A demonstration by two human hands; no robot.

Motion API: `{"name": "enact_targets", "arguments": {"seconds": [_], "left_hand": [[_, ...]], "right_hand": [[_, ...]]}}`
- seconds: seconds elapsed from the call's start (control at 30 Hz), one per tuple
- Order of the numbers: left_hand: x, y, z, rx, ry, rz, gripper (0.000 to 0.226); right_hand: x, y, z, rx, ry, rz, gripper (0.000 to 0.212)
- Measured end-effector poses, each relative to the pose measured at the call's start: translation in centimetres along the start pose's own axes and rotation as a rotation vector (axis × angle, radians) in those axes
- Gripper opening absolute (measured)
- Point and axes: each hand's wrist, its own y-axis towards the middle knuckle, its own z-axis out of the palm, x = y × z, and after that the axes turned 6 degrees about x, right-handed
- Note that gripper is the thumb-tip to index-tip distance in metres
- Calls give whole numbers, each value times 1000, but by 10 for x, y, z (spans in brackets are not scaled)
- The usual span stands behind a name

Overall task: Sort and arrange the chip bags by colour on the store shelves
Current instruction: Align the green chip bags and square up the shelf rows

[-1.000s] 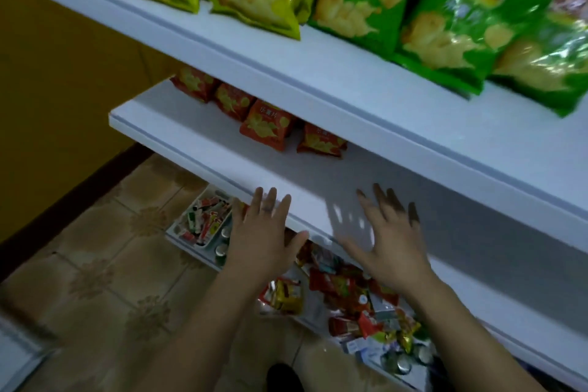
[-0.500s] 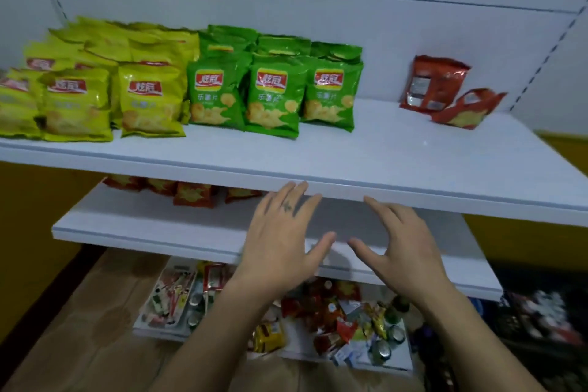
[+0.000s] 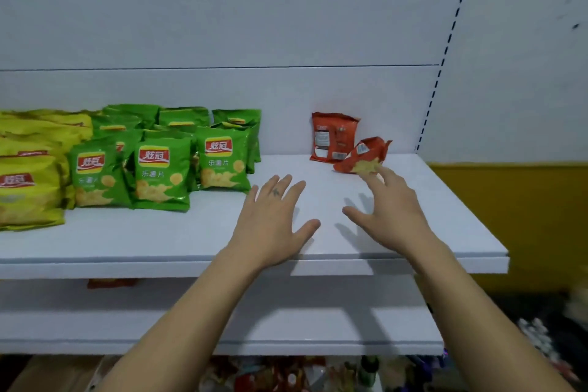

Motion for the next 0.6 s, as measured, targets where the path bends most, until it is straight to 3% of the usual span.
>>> {"name": "enact_targets", "arguments": {"seconds": [0.27, 0.47, 0.6], "left_hand": [[-33, 60, 1, -3, -36, -102, 70], [-50, 80, 7, 27, -41, -139, 68], [-68, 91, 4, 5, -57, -114, 66]], "right_hand": [[-58, 107, -31, 51, 9, -9, 79], [-80, 148, -19, 109, -193, -71, 56], [-89, 147, -20, 72, -130, -114, 36]]}}
